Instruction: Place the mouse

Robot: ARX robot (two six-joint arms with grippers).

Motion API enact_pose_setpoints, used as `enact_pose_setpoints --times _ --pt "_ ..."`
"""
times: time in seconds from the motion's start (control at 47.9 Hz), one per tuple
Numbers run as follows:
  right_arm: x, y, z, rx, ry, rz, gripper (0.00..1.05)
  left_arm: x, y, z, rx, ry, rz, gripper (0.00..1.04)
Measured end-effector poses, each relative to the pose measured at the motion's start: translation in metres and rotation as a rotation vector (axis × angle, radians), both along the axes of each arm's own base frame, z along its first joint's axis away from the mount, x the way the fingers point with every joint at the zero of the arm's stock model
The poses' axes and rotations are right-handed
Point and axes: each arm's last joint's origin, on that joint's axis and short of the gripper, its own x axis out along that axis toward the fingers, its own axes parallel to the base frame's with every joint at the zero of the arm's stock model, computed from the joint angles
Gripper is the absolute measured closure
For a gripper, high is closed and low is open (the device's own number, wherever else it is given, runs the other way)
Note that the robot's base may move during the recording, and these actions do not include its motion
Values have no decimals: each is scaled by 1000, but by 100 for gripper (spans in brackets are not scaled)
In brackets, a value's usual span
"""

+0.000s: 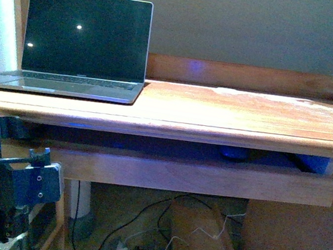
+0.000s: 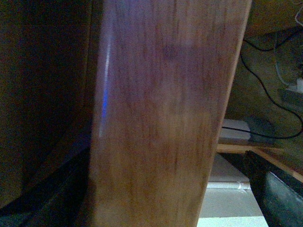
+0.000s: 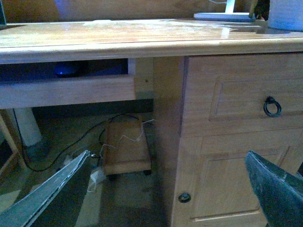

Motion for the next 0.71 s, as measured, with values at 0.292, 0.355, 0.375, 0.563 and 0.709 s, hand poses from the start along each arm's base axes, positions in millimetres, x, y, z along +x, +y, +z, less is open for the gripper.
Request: enact_pose_setpoints --times 0.292,0.355,0.375,0.563,0.709 --pt "0 0 0 0 0 0 7 1 3 12 -162 249 24 8" --pt "0 0 0 0 0 0 7 -7 2 20 -239 357 29 8" --pt "0 0 0 0 0 0 7 -11 1 23 -260 393 25 8" --pt "0 0 0 0 0 0 7 -48 -3 39 -413 637 -35 8" --pt "0 0 0 0 0 0 7 -82 -9 50 -575 775 -97 8"
